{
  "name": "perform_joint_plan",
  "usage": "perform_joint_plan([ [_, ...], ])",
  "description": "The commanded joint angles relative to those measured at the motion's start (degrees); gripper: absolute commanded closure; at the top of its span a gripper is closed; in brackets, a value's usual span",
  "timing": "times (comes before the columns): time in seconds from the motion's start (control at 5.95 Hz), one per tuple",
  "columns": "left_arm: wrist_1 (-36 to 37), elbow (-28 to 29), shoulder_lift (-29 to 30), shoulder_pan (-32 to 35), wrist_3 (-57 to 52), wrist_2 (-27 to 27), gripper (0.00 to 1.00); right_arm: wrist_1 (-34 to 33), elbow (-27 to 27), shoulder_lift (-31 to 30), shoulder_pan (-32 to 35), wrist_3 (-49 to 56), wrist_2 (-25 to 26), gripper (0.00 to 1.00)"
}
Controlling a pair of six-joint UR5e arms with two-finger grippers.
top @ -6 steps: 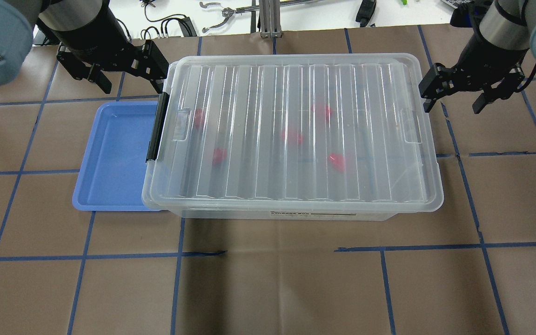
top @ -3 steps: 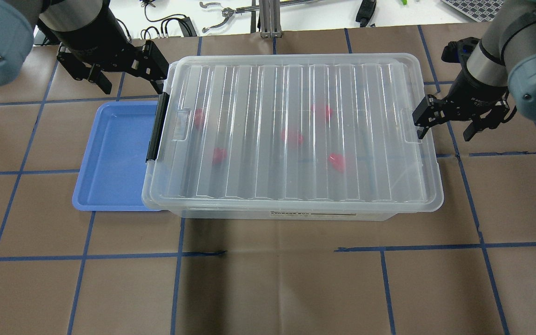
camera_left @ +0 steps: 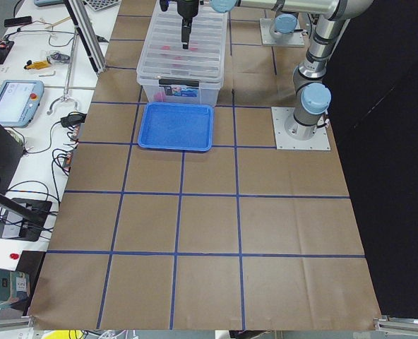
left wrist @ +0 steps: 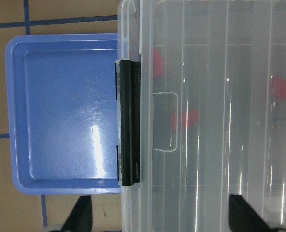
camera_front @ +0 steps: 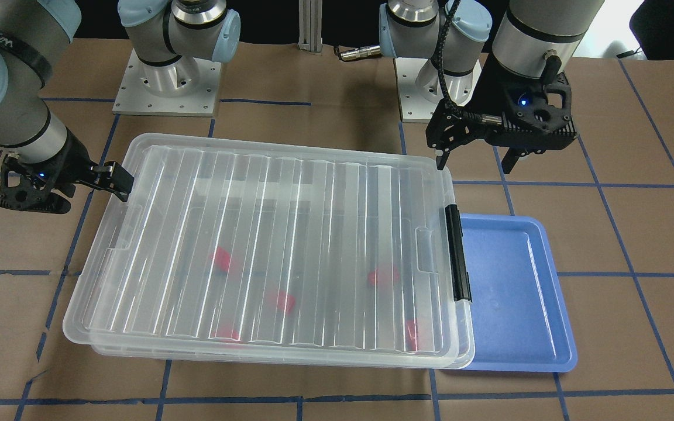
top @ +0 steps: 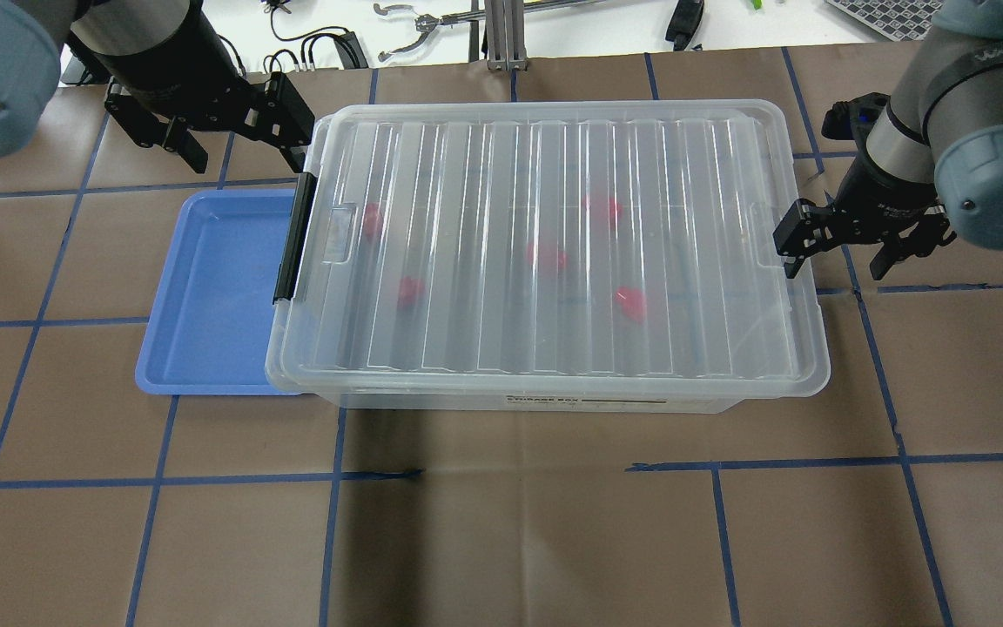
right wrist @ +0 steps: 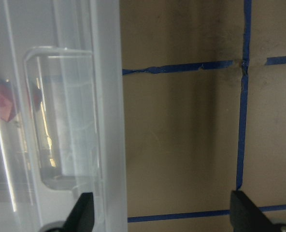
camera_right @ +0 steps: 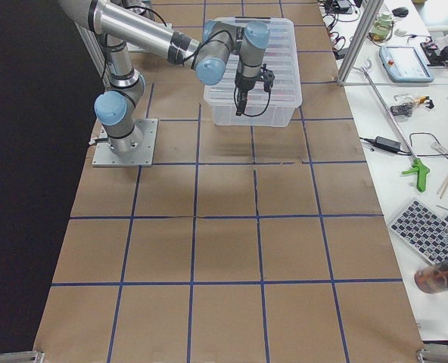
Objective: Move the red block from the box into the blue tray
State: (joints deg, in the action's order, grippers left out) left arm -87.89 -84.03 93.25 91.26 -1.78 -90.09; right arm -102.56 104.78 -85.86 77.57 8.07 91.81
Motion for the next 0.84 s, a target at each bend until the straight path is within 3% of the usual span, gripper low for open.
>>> perform_joint_plan([
  [0.0, 0.0, 0.1, -0.08, -0.03, 0.11, 0.0, 0.02, -1.5, 0.86, 0.26, -0.92, 0.19, 0.04, 0.0],
  [0.67, 0.0, 1.15, 0.71, 0.06, 0.11, 1.06, 0.02, -3.53, 1.12, 0.26, -5.84, 8.08, 0.21, 0.0],
])
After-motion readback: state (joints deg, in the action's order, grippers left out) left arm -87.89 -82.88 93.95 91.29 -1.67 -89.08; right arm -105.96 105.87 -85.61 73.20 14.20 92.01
